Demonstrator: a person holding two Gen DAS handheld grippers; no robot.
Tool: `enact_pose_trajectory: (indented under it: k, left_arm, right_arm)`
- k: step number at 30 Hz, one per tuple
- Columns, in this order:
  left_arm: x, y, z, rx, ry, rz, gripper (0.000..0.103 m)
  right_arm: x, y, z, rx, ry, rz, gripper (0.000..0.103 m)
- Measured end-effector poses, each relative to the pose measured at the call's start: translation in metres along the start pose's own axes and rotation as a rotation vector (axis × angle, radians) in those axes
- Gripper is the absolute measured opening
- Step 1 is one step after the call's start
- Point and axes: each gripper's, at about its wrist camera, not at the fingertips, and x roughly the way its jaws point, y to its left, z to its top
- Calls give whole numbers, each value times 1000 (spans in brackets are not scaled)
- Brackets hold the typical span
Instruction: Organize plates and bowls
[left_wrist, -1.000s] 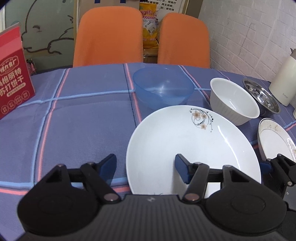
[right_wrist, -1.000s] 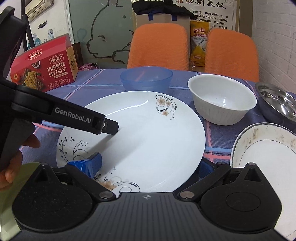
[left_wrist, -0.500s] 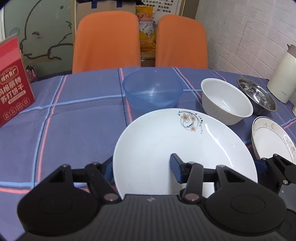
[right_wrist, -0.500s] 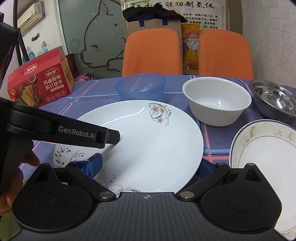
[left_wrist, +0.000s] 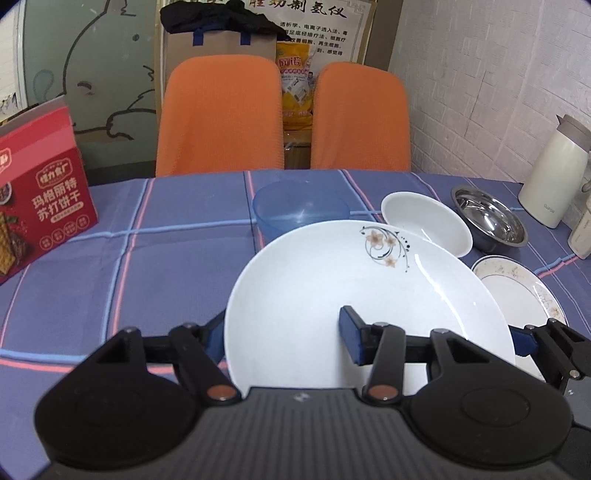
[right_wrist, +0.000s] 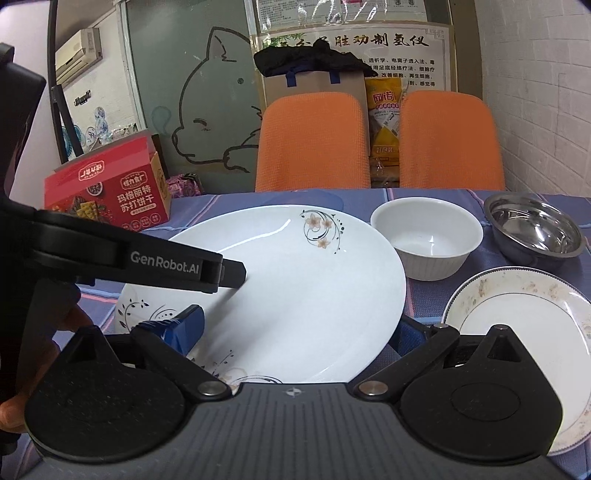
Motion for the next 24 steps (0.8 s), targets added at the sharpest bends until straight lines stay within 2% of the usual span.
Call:
enact_pose_trajectory:
  k: [8, 15, 24]
  left_arm:
    - [-59, 7, -55, -32, -17, 27, 49]
    - [-83, 9, -108, -31, -6, 116, 49]
    - [-76, 23, -126, -124, 40, 43, 49]
  right_arm:
    - [-47, 36, -34, -14, 9, 58, 91]
    - [-59, 61, -69, -33, 85, 90, 91]
    - [-57, 65, -78, -69, 86, 60, 91]
